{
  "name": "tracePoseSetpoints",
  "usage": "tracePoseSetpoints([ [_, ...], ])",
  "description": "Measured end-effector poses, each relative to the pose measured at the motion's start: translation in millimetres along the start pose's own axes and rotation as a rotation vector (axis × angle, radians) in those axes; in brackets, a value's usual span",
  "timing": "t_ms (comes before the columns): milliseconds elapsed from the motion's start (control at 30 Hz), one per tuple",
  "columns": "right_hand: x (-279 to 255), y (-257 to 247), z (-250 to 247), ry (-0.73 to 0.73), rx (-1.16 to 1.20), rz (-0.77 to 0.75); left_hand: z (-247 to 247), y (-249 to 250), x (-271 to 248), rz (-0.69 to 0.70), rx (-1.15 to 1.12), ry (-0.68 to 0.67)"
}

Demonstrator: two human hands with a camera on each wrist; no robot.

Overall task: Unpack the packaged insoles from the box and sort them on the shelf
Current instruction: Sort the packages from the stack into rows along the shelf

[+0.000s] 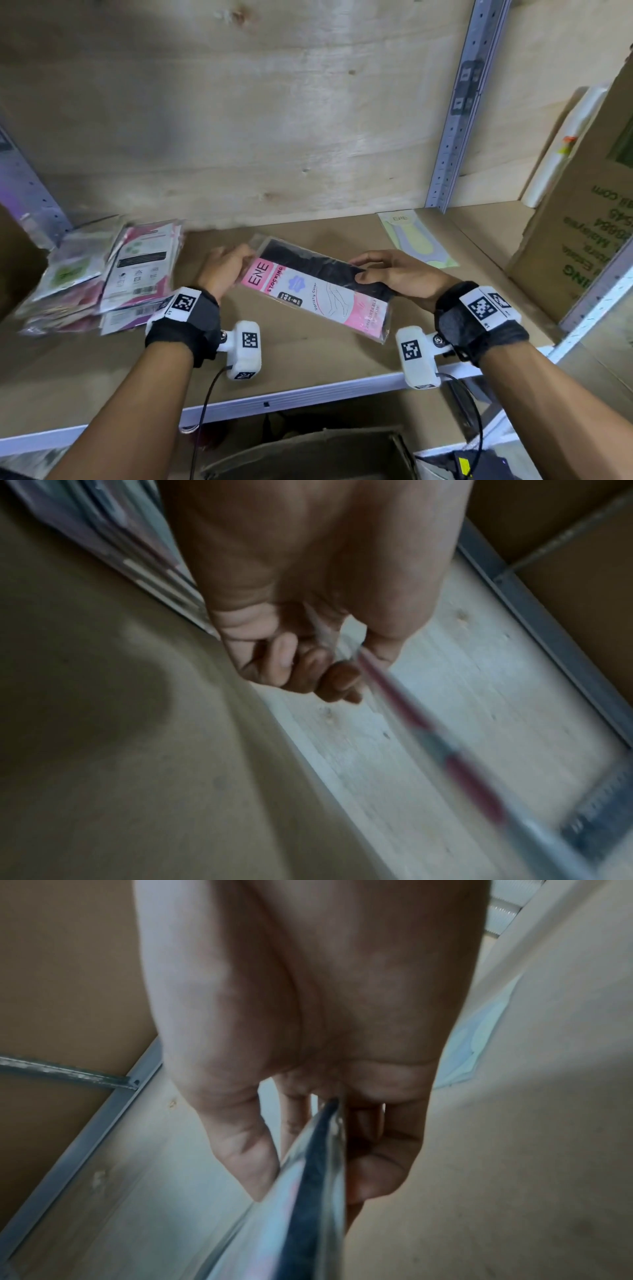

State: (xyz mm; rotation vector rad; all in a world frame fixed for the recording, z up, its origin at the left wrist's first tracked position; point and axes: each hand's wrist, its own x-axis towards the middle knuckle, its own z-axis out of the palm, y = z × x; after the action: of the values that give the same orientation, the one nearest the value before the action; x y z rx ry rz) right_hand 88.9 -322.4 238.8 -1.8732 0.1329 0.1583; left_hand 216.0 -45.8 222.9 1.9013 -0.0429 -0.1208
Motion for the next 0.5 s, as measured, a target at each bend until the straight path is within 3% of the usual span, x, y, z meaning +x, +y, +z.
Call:
tracePoseSetpoints([
  [167, -8, 4, -2, -0.011, -0.019, 0.033, 5, -7, -4, 0.029, 0.104, 0.043],
  [500, -13, 3, -1, -0.019, -0.010, 0.011, -2, 0, -10, -0.117, -0.283, -0.185],
])
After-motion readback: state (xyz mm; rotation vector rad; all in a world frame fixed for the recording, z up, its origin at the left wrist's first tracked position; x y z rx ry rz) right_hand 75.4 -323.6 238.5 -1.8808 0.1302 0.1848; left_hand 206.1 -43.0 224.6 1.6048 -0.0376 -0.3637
